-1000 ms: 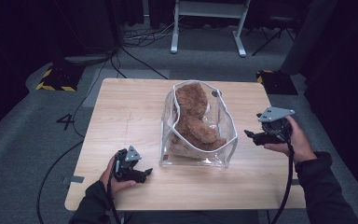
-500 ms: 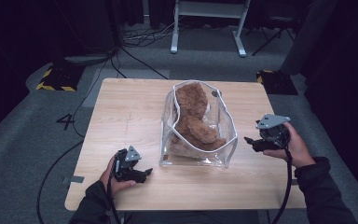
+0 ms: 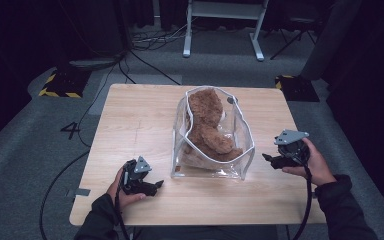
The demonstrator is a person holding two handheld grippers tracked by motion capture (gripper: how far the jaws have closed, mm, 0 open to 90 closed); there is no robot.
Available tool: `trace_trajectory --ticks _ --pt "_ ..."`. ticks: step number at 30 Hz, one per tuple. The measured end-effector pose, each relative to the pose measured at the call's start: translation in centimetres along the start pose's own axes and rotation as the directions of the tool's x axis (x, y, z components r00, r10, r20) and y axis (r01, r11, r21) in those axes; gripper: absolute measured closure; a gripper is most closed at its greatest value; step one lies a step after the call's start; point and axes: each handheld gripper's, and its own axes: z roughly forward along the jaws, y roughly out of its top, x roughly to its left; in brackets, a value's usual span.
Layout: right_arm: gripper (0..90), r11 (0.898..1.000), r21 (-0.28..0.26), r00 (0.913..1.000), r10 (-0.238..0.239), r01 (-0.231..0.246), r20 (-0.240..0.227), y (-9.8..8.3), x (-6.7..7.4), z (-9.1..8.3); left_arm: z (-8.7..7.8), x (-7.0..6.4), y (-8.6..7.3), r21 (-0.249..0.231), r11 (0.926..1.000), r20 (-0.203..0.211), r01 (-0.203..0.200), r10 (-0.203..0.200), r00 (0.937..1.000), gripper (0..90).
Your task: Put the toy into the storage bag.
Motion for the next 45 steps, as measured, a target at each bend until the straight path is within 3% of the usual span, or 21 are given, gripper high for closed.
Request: trace_trajectory --ticks 20,45 --pt "23.3 0.998 0.046 0.9989 0.04 -0.039 -0.023 -3.4 0.9 2.1 0.0 0.0 0.0 0.0 1.0 0.0 0.0 0.0 1.0 14.7" --pt "23.1 0.995 0.008 0.9938 0.101 -0.1 -0.048 -8.4 1.6 2.4 0.0 0.0 0.0 0.0 1.0 -0.001 0.0 0.0 1.0 14.7"
